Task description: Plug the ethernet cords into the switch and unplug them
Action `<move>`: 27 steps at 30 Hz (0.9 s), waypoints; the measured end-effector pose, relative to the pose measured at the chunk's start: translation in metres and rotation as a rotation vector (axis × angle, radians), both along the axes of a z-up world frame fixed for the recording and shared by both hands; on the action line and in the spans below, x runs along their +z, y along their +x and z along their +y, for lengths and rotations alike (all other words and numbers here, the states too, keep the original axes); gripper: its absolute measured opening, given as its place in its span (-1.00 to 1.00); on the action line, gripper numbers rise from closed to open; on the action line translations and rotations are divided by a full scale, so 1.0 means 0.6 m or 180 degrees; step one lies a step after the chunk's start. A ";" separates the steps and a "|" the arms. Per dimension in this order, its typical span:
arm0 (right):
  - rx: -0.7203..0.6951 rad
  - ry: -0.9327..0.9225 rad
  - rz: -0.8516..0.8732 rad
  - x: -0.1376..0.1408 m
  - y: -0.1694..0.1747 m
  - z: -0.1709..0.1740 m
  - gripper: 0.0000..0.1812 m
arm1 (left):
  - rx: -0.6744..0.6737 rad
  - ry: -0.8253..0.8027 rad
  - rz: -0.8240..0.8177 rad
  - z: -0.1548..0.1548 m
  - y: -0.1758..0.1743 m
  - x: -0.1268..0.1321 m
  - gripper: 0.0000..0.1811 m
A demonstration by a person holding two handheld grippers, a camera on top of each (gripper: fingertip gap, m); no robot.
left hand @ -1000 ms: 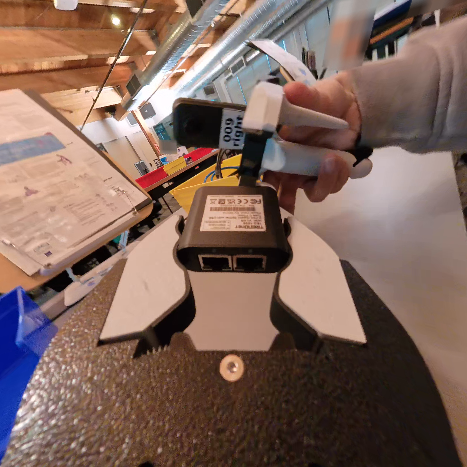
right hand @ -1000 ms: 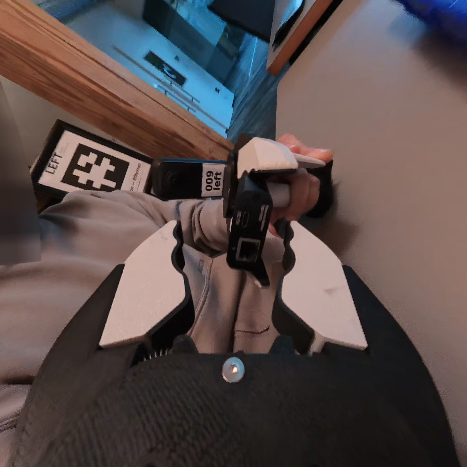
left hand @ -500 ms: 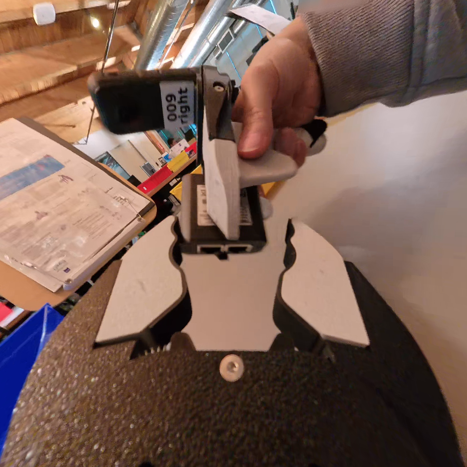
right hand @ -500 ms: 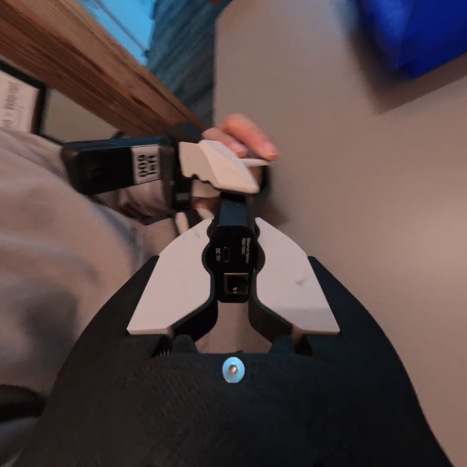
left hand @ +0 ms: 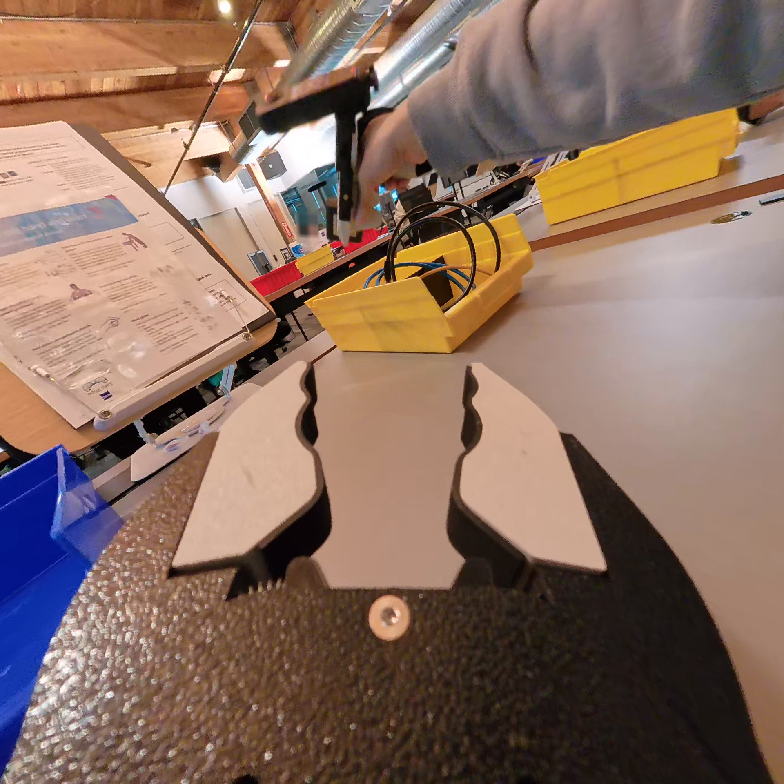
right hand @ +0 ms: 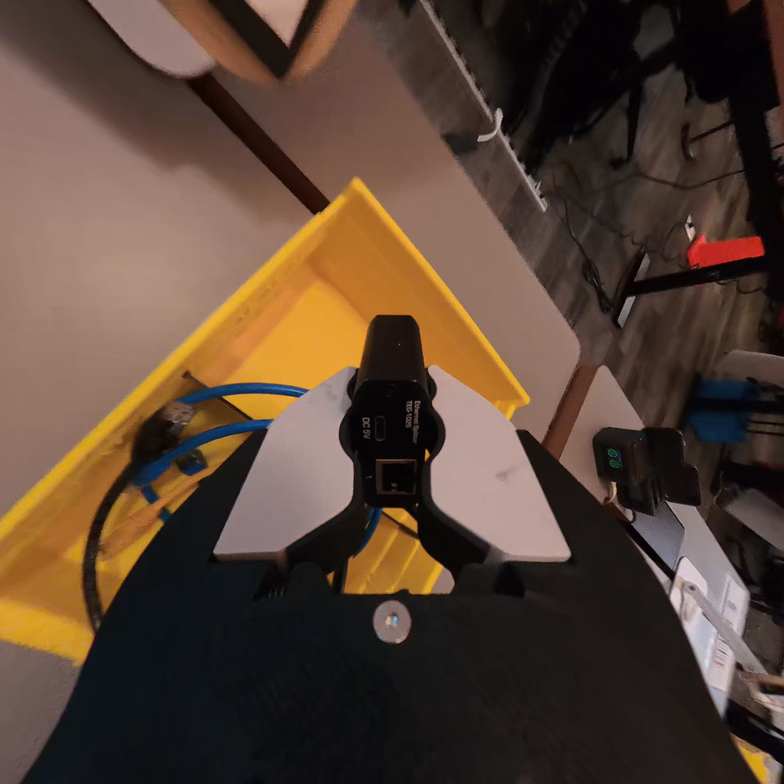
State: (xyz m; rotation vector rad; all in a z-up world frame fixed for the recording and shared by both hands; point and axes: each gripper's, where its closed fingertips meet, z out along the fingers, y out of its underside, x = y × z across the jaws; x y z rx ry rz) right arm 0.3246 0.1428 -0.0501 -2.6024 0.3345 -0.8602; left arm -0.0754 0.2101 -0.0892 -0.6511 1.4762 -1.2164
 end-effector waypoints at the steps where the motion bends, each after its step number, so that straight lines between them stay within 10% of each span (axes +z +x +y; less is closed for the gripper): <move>1: 0.0022 -0.0092 0.0086 -0.022 0.004 0.001 -0.72 | 0.0004 0.0008 0.0010 0.000 0.001 -0.001 -0.28; 8: 0.0052 0.0316 0.0429 -0.066 0.007 0.038 -0.51 | 0.0067 -0.0008 0.0151 0.004 0.007 -0.008 -0.31; 17: 0.0272 0.2250 0.0301 0.118 -0.134 -0.088 -0.08 | 0.0722 -0.0276 0.1095 0.038 0.043 -0.058 -0.28; 27: -0.0419 0.2741 0.0186 -0.024 -0.253 -0.298 0.06 | 0.0326 -0.0934 0.1547 -0.114 0.245 -0.009 -0.07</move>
